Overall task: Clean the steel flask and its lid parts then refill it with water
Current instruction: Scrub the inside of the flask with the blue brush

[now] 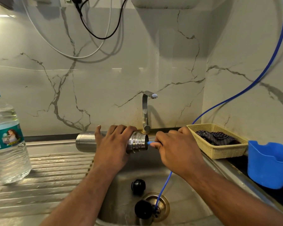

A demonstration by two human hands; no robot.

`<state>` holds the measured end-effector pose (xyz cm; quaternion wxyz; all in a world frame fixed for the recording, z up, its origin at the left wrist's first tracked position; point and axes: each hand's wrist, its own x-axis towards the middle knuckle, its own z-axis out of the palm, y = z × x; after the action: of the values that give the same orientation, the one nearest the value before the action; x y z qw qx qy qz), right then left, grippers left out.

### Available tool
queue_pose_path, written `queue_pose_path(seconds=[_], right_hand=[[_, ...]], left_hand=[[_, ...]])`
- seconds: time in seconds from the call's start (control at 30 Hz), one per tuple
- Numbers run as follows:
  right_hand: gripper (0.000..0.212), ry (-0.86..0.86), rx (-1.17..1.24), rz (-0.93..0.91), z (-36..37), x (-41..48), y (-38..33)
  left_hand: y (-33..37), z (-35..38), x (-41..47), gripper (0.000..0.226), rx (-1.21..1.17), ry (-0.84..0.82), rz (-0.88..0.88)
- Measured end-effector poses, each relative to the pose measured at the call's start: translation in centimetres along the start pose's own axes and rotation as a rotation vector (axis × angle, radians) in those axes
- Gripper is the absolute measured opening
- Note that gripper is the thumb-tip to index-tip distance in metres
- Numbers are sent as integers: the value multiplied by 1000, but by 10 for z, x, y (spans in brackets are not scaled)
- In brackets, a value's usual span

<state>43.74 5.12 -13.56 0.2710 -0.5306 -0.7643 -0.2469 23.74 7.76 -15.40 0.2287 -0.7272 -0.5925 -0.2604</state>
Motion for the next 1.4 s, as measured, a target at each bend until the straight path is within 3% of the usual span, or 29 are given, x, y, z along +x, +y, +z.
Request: queue_pose_path(seconds=[0.07, 0.13, 0.2, 0.23, 0.27, 0.33, 0.4, 0.57, 0.67, 0.73, 0.9, 0.97, 1.07, 1.13, 1.27, 1.4], right_hand=[[9, 4, -23, -47, 0, -1, -2], [17, -120, 40, -74, 0, -4, 0], [10, -178, 113, -65, -2, -2, 3], [12, -167, 158, -65, -4, -2, 4], [27, -184, 176, -51, -4, -3, 5], [35, -156, 196, -63, -3, -2, 8], [21, -80, 164, -104, 0, -1, 6], [11, 37, 14, -112, 11, 1, 12], [26, 2, -4, -91, 3, 7, 35], [31, 67, 20, -86, -5, 12, 51], [16, 204, 53, -93, -14, 10, 50], [16, 181, 73, -113, -17, 7, 32], [16, -89, 87, -124, -14, 1, 15], [23, -49, 102, -116, -18, 3, 31], [31, 19, 77, -28, -25, 12, 80], [43, 163, 96, -138, -17, 9, 66]], left_hand=[[0, 1, -1, 79, 9, 9, 15], [-1, 2, -1, 80, 12, 20, 26], [-1, 3, -1, 79, 18, 19, 30], [-1, 3, -1, 79, 20, 17, 31], [-1, 3, -1, 79, 21, 16, 30], [-1, 3, 0, 79, 13, 11, 19], [-2, 3, -1, 77, -3, -6, 8], [0, 1, -1, 77, -28, -13, 14], [-17, -2, 1, 81, -22, 26, -41], [-31, -6, 3, 83, -22, 56, -102], [-32, -10, 3, 77, -20, 107, -81], [-23, -14, 5, 75, -48, 131, -9], [-4, -15, 5, 74, -37, 138, 139], [-10, -14, 6, 78, -51, 109, 98], [-51, -15, 1, 75, -114, 161, -143], [-42, -12, 1, 70, -83, 127, -73]])
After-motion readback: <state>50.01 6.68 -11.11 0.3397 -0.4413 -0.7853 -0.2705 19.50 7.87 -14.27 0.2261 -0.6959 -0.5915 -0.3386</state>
